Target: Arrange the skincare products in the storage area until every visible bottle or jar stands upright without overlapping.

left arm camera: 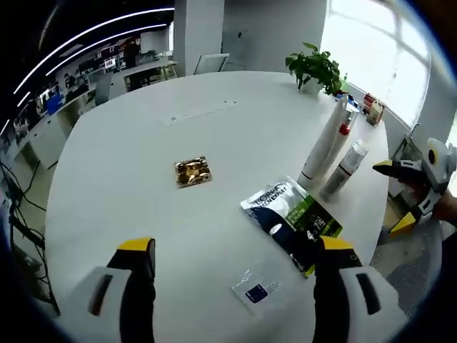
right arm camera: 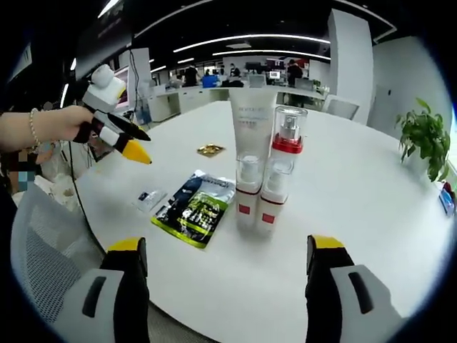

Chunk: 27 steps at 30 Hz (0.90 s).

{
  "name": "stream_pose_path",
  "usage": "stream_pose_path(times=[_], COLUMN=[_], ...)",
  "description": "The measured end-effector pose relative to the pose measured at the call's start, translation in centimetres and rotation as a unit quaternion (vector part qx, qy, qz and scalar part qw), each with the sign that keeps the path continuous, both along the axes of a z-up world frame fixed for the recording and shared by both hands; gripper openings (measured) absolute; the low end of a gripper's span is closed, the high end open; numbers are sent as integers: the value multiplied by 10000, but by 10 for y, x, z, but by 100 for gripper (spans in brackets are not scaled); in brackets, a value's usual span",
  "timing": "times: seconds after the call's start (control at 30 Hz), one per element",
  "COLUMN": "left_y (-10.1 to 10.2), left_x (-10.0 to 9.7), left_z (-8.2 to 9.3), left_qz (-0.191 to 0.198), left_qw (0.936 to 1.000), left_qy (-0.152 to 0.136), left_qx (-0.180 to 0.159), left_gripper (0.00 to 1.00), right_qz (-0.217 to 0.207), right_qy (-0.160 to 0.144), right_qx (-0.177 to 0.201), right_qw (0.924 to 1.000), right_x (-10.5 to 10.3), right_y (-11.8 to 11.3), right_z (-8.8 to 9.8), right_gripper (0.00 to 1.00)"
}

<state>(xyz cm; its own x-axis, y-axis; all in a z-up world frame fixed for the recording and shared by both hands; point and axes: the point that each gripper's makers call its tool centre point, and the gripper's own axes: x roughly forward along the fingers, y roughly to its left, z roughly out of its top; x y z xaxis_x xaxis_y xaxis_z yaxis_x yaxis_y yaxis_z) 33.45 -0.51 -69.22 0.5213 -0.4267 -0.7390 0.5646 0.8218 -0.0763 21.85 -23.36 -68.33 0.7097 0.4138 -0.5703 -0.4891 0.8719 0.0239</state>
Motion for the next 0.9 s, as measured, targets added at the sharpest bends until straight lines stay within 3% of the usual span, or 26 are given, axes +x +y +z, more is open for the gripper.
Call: stream_pose_path(times=[0.33,0.47,0.9], left_y=[-11,-10,-11], left_x=[33,52,80], left_z=[-9,-16,-32], left_qz=[-94,76,508], left_qw=[9997,9996,9976], left_qy=[149,219,418], left_qx=[167,174,227], left_gripper=[90,89,84], right_qz=[-163,-242,-326], right_qy=[28,26,129], right_qx=[86,135,130], right_qw=[9998,9996,9993], right_x=[1,2,2], right_y=[-5,-7,-10], right_z=[1,1,-5], right_gripper=[91,90,88])
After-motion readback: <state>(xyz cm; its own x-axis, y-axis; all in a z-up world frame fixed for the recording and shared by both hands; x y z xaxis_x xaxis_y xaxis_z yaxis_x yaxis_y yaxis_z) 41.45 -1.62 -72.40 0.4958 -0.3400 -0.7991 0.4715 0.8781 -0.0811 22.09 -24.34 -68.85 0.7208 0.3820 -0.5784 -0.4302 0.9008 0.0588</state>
